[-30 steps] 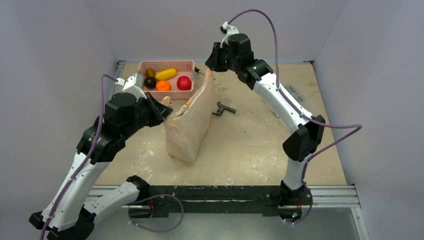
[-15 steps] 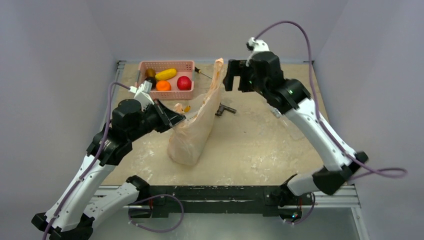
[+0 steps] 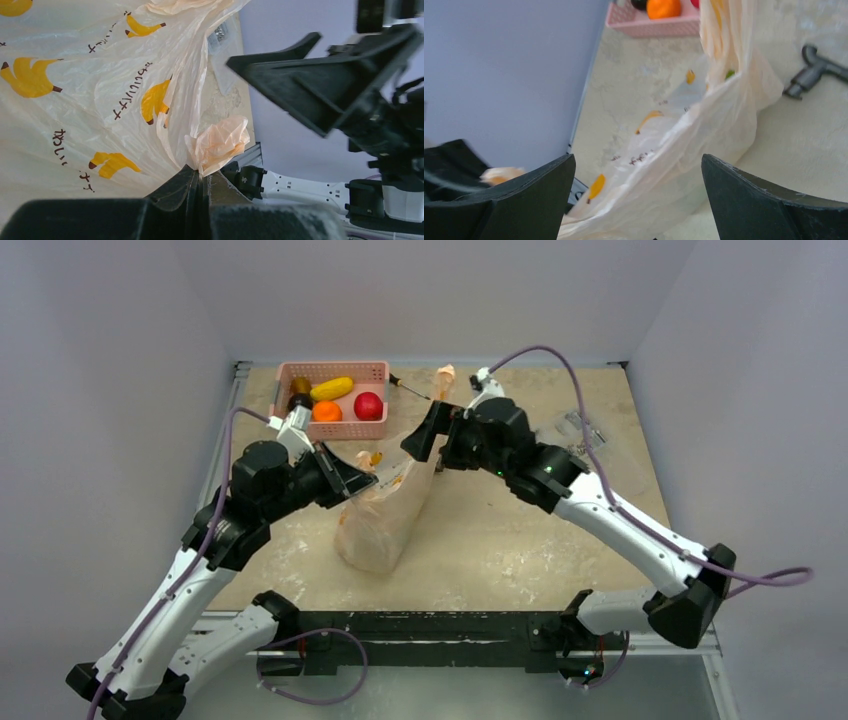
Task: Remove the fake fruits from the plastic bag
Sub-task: Adjust the plastic bag at the center of the board.
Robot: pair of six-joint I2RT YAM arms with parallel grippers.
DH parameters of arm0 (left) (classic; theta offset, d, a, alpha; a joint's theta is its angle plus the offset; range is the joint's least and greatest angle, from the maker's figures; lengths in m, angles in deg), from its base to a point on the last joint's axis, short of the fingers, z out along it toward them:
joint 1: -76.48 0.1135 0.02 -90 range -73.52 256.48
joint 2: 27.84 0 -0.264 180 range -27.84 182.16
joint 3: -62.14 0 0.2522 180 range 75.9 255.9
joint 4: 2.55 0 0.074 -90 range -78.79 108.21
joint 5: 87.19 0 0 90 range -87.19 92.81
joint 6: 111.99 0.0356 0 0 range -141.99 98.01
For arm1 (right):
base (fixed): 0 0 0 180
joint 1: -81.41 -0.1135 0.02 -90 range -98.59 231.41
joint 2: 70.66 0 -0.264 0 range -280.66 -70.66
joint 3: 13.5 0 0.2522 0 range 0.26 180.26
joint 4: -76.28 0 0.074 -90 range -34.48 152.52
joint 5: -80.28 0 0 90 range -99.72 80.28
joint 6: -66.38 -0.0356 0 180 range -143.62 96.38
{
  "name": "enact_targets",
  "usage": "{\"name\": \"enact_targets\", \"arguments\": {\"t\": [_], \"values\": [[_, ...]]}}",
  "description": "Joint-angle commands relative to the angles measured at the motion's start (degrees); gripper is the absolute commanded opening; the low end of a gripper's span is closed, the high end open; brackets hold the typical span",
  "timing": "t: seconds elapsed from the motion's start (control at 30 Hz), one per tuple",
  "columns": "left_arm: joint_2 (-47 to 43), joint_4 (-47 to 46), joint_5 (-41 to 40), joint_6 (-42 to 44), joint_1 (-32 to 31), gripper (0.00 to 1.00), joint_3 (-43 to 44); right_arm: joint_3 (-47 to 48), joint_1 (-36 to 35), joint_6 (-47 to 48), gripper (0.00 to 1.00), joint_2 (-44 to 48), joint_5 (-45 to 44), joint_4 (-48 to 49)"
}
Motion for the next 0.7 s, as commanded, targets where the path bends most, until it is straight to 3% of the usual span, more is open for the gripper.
{"name": "enact_targets", "arguments": {"t": [0.0, 0.17, 0.23, 0.3, 0.47, 0.5, 0.6, 0.67], "values": [[-2.00, -1.49, 1.31, -0.97, 0.30, 0.00, -0.81, -5.75, -2.83, -8.22, 0.99, -1.45, -1.48, 7.84], [-4.11, -2.37, 1.29, -2.23, 0.22, 0.00, -2.00, -12.01, -5.91, -12.97, 0.93, -1.81, -1.75, 11.58], [-4.20, -2.11, 1.73, -2.14, 0.22, 0.00, -1.97, -15.66, -5.97, -14.63, 0.74, -0.97, -0.97, 14.90], [-4.16, -1.49, 2.37, -1.72, 0.24, 0.00, -1.94, -19.23, -5.97, -15.72, 0.45, 0.62, 0.13, 19.01], [-6.36, 0.62, 4.38, 1.55, 0.25, 0.00, -3.26, -22.75, -5.74, -14.15, 0.00, 3.27, 4.53, 28.36], [-7.39, 1.08, 4.47, 2.19, 0.28, 0.07, -3.61, -23.73, -5.63, -12.57, 0.00, 3.96, 6.52, 30.56], [-10.86, 4.59, 4.11, 5.28, 0.29, 0.46, -2.56, -25.86, -5.57, -7.96, 0.00, 6.19, 9.47, 32.78], [-11.42, 7.53, 3.82, 8.73, 0.26, 0.64, 1.34, -28.94, -5.61, -6.03, 0.00, 8.29, 9.92, 33.55]]}}
